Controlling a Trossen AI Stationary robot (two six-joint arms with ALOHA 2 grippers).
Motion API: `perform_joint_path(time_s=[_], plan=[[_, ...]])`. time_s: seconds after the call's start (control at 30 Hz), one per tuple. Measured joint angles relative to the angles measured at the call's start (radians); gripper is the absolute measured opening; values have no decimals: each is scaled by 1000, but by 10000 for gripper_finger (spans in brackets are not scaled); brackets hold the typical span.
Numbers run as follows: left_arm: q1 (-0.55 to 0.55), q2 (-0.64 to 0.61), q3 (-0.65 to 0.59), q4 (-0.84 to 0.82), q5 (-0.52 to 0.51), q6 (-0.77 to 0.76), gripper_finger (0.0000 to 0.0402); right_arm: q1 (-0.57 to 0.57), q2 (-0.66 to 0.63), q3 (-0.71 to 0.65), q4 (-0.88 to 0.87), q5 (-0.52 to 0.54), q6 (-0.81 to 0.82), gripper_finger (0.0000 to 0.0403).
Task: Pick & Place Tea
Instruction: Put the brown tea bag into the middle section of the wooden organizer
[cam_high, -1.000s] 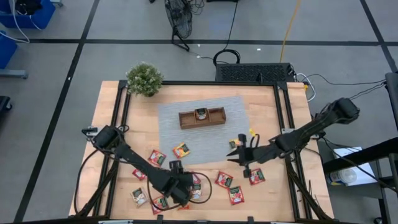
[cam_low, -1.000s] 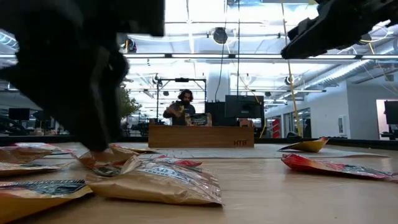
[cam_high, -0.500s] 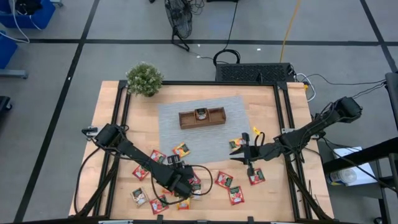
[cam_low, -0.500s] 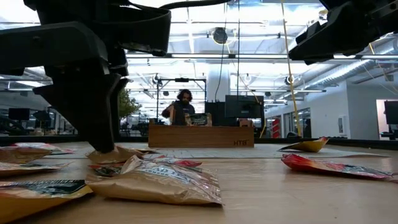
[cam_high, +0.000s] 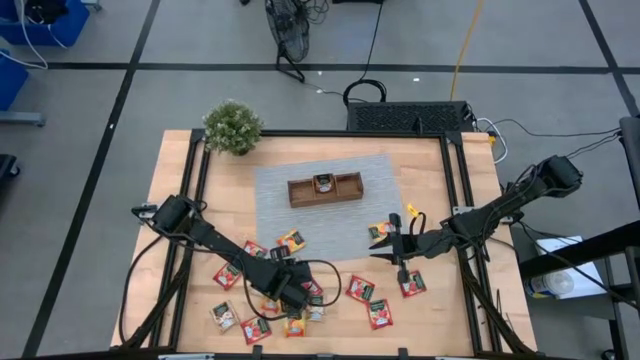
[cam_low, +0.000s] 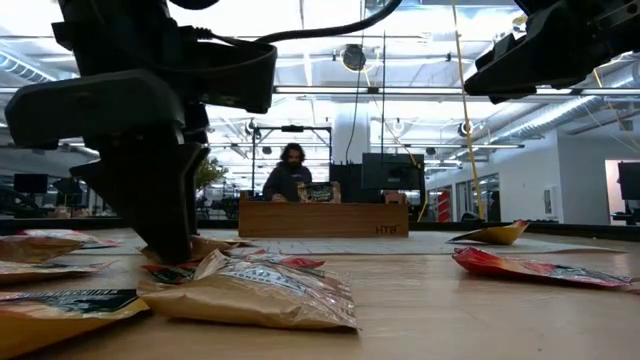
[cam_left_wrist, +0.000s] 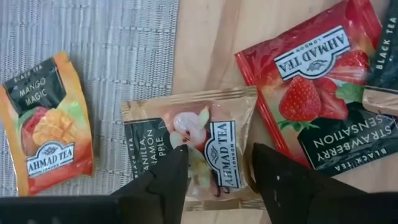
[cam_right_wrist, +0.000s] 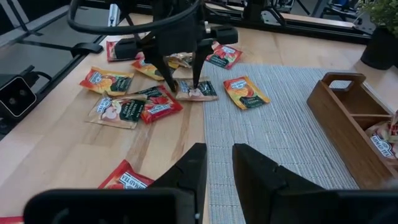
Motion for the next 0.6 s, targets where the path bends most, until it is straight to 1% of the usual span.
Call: perform_joint_path(time_s=[0.03,0.1,0.17,0.27,0.3,0.43,0.5,0.6], plan=[[0,0,0,0,5,11,174,0,0,0,0,0,0,66],[-4,1,0,1,12,22,148,0,0,0,0,0,0,66],[-10,2,0,0,24,24,107,0,0,0,0,0,0,66],[-9,3,4,0,54,31,32,0,0,0,0,0,0,66],[-9,3,3,0,54,30,20,0,0,0,0,0,0,65],[-28,-9,7,-23,32,69,19,0,0,0,0,1,0,66],[-35,-12,33,-75,11,97,13,0,1,0,0,1,0,65],[-41,-21,120,-206,-90,135,12,0,1,0,1,1,-5,60]])
